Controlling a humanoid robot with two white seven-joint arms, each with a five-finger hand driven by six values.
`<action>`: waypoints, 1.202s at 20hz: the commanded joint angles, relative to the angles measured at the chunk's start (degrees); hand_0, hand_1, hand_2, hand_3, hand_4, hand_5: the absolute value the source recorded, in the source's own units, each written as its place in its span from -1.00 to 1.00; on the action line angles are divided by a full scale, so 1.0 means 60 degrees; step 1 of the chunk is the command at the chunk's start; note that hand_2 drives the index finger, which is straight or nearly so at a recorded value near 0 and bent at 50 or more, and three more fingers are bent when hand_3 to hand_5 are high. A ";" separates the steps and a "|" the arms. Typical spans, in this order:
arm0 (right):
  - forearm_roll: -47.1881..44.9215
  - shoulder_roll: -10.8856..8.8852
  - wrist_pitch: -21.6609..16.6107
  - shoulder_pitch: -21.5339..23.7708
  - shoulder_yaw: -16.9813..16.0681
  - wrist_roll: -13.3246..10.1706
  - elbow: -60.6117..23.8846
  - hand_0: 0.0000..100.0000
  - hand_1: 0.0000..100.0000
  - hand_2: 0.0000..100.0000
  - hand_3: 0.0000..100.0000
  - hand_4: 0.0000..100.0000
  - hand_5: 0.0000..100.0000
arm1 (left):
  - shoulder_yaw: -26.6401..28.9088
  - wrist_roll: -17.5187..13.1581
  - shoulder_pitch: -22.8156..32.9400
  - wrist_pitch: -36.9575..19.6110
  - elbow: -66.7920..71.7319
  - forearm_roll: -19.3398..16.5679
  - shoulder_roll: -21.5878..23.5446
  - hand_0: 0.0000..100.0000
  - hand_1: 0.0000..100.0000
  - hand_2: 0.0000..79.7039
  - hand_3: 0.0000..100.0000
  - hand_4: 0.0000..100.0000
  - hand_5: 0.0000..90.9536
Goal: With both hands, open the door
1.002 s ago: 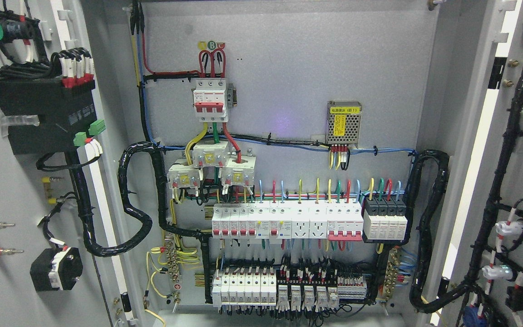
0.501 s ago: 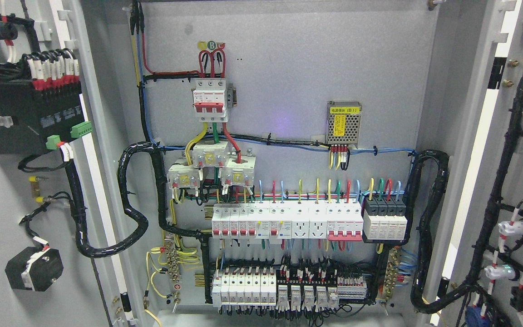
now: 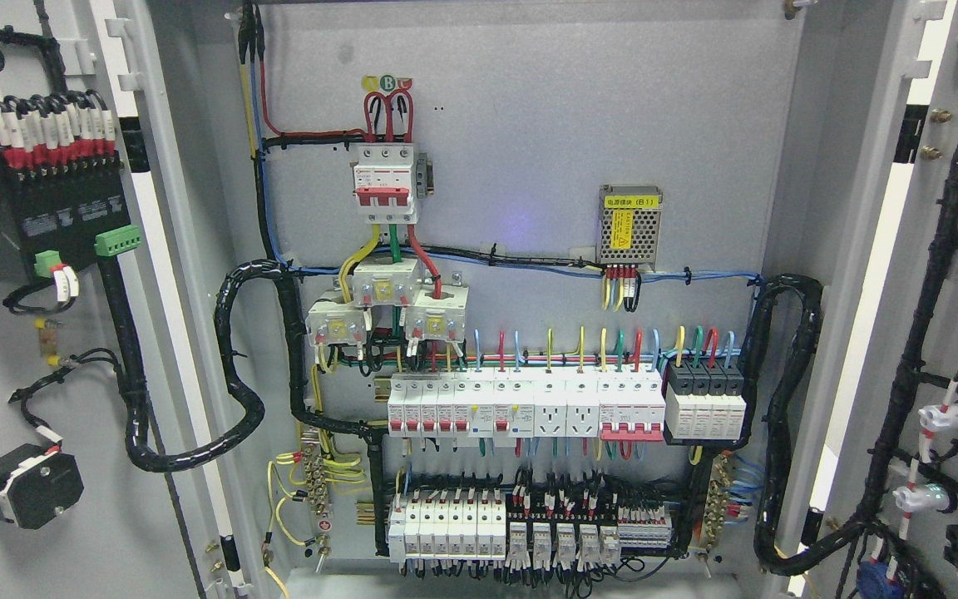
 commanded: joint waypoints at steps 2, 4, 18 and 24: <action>-0.0302 0.0052 -0.0015 0.0241 -0.0459 -0.0005 0.0002 -0.23 -1.00 -1.00 -1.00 -1.00 -1.00 | 0.0587 -0.0003 -0.0611 -0.4984 0.1430 0.0444 0.1207 -1.00 -1.00 -1.00 -1.00 -1.00 -1.00; -0.0390 0.0052 -0.0015 0.0343 -0.0532 -0.0005 0.0002 -0.23 -1.00 -1.00 -1.00 -1.00 -1.00 | 0.0631 -0.0003 -0.0743 -0.4955 0.1664 0.0635 0.1412 -1.00 -1.00 -1.00 -1.00 -1.00 -1.00; -0.0816 0.0154 -0.0001 0.0563 -0.0664 -0.0005 0.0046 -0.23 -1.00 -1.00 -1.00 -1.00 -1.00 | 0.0690 -0.0003 -0.1783 -0.3447 0.3509 0.0709 0.1794 -1.00 -1.00 -1.00 -1.00 -1.00 -1.00; -0.1166 0.0154 0.0014 0.0593 -0.0679 -0.0005 0.0134 -0.23 -1.00 -1.00 -1.00 -1.00 -1.00 | 0.0617 -0.0018 -0.2062 -0.3388 0.4242 0.0636 0.1794 -1.00 -1.00 -1.00 -1.00 -1.00 -1.00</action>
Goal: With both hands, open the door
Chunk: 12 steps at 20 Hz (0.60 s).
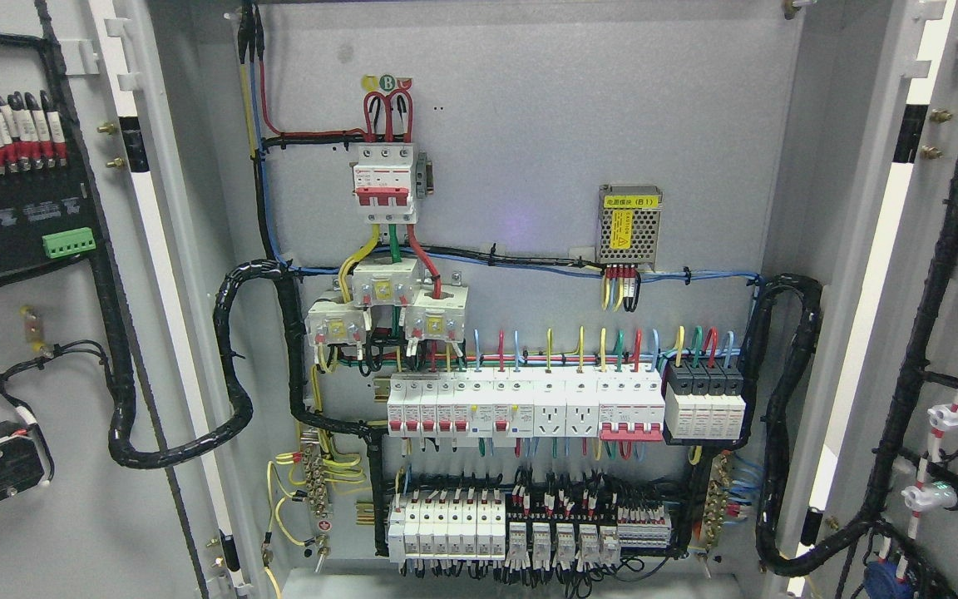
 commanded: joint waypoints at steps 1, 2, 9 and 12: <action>-0.0371 0.0040 0.0009 0.0074 -0.0137 -0.0004 0.0114 -0.23 -1.00 -1.00 -1.00 -1.00 -1.00 | 0.0016 -0.0015 -0.0342 -0.3388 0.1492 -0.0055 0.0263 -1.00 -1.00 -1.00 -1.00 -1.00 -1.00; -0.0371 0.0040 0.0009 0.0103 -0.0167 -0.0004 0.0114 -0.23 -1.00 -1.00 -1.00 -1.00 -1.00 | 0.0001 -0.0015 -0.0371 -0.3388 0.1594 -0.0070 0.0263 -1.00 -1.00 -1.00 -1.00 -1.00 -1.00; -0.0371 0.0040 0.0009 0.0264 -0.0284 -0.0004 0.0144 -0.23 -1.00 -1.00 -1.00 -1.00 -1.00 | 0.0001 -0.0015 -0.0694 -0.3271 0.2209 -0.0070 0.0364 -1.00 -1.00 -1.00 -1.00 -1.00 -1.00; -0.0386 0.0040 0.0009 0.0367 -0.0430 -0.0004 0.0158 -0.23 -1.00 -1.00 -1.00 -1.00 -1.00 | 0.0001 -0.0015 -0.0781 -0.3198 0.2415 -0.0070 0.0453 -1.00 -1.00 -1.00 -1.00 -1.00 -1.00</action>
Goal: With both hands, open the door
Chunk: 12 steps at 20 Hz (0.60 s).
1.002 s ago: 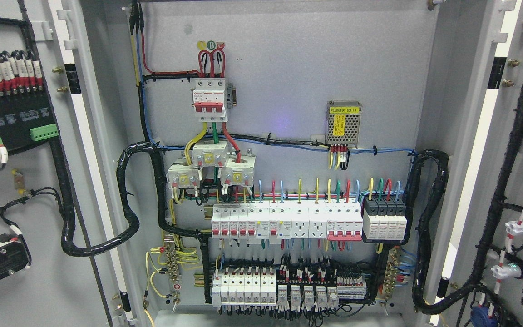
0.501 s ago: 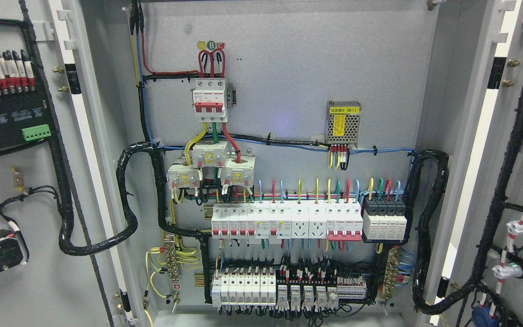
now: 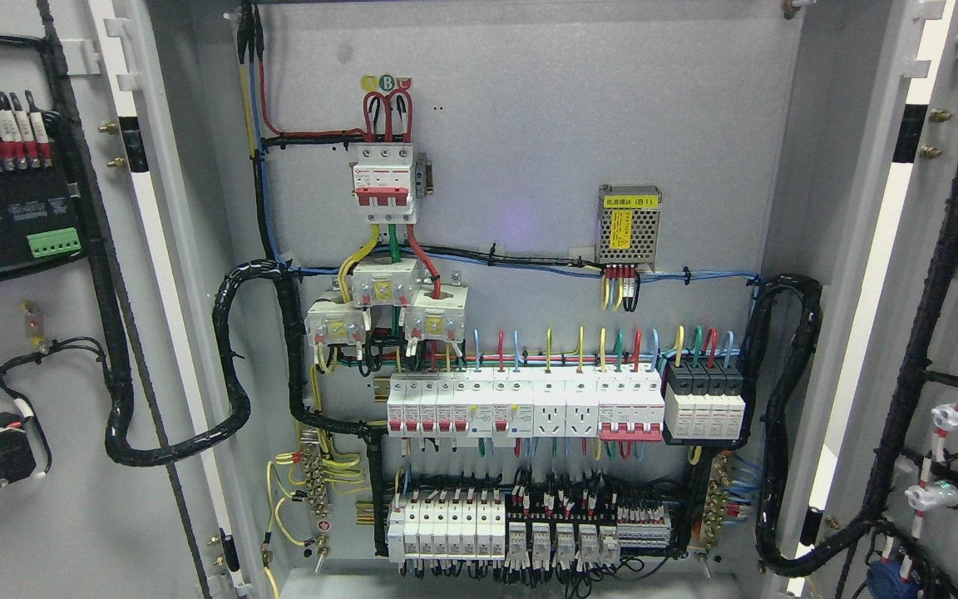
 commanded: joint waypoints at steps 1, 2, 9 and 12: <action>-0.0050 0.0030 -0.0003 0.0151 -0.0270 -0.0004 0.0080 -0.23 -1.00 -1.00 -1.00 -1.00 -1.00 | 0.0000 0.0031 -0.0256 -0.3194 0.1132 -0.0010 0.0233 -1.00 -1.00 -1.00 -1.00 -1.00 -1.00; -0.0050 0.0030 -0.0003 0.0151 -0.0314 -0.0004 0.0080 -0.23 -1.00 -1.00 -1.00 -1.00 -1.00 | 0.0000 0.0031 -0.0271 -0.3194 0.1161 -0.0010 0.0233 -1.00 -1.00 -1.00 -1.00 -1.00 -1.00; -0.0065 0.0030 -0.0003 0.0151 -0.0388 -0.0004 0.0167 -0.23 -1.00 -1.00 -1.00 -1.00 -1.00 | 0.0000 0.0016 -0.0256 -0.3194 0.1176 0.0005 0.0233 -1.00 -1.00 -1.00 -1.00 -1.00 -1.00; -0.0065 0.0030 -0.0003 0.0151 -0.0388 -0.0004 0.0241 -0.23 -1.00 -1.00 -1.00 -1.00 -1.00 | 0.0000 0.0016 -0.0256 -0.3194 0.1147 0.0020 0.0247 -1.00 -1.00 -1.00 -1.00 -1.00 -1.00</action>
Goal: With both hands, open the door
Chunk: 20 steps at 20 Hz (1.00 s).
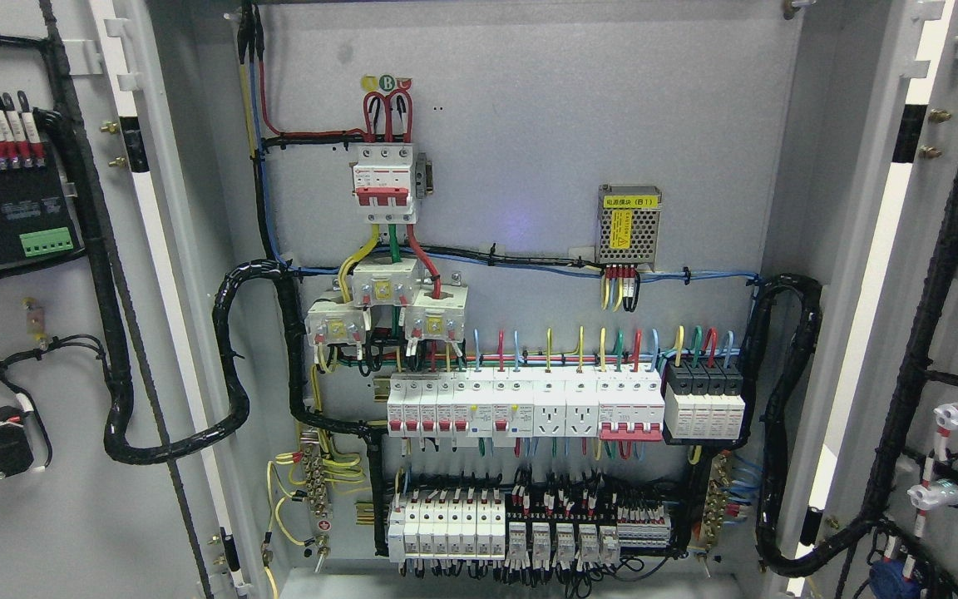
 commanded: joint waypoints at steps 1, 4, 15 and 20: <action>-0.0008 -0.0003 -0.0004 0.0018 -0.0152 -0.0003 0.0145 -0.23 -1.00 -1.00 -1.00 -1.00 -1.00 | 0.0000 0.0008 -0.0012 -0.3193 0.0371 0.0017 0.0092 -1.00 -1.00 -1.00 -1.00 -1.00 -1.00; -0.0008 -0.0003 -0.0004 0.0003 -0.0152 -0.0017 0.0160 -0.23 -1.00 -1.00 -1.00 -1.00 -1.00 | -0.0015 0.0008 -0.0012 -0.3208 0.0313 0.0032 0.0092 -1.00 -1.00 -1.00 -1.00 -1.00 -1.00; -0.0227 -0.0062 -0.0033 0.0018 -0.0050 -0.0003 0.0145 -0.23 -1.00 -1.00 -1.00 -1.00 -1.00 | -0.0015 0.0008 0.0076 -0.3208 -0.0287 0.0061 0.0121 -1.00 -1.00 -1.00 -1.00 -1.00 -1.00; -0.0227 -0.0135 -0.0033 0.0091 0.0242 0.0041 -0.0060 -0.23 -1.00 -1.00 -1.00 -1.00 -1.00 | -0.0176 0.0022 0.0250 -0.3208 -0.0946 0.0047 0.0107 -1.00 -1.00 -1.00 -1.00 -1.00 -1.00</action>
